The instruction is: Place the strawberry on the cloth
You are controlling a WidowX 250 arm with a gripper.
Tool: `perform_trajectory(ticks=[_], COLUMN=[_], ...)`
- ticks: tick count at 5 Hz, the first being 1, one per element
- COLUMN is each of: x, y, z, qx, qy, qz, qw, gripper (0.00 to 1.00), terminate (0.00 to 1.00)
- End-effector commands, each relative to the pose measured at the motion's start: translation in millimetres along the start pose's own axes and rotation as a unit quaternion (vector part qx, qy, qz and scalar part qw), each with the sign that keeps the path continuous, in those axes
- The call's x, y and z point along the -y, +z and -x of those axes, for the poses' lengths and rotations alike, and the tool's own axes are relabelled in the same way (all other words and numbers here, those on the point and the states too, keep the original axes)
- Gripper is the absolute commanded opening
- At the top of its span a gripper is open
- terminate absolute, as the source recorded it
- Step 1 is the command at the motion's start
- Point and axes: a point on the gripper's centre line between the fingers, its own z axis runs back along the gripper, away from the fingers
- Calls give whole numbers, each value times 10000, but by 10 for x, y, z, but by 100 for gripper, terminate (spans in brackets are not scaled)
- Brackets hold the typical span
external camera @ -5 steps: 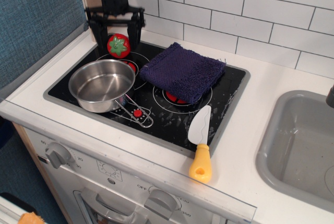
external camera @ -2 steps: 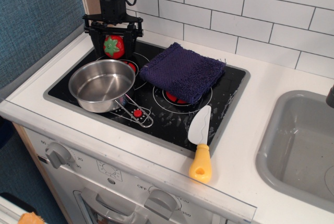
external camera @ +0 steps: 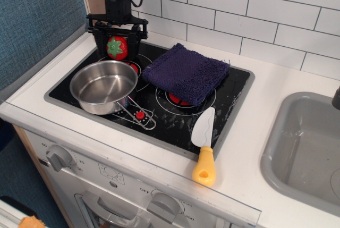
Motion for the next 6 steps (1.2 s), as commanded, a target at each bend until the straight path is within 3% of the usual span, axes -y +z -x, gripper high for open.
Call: perform_trajectory(ticks=[1,3,4,6], x=[81,558,733,1068], y=[820,804,737,508], z=[64,404,452,450], qx=[959,1337,1336,1252], qy=[-212,-1008,-1628,-2331], qz=[55,164,524,540], qw=[9951,9857,9762,9629], gripper=[0,0,0,0], terminate=[0,0,0,0])
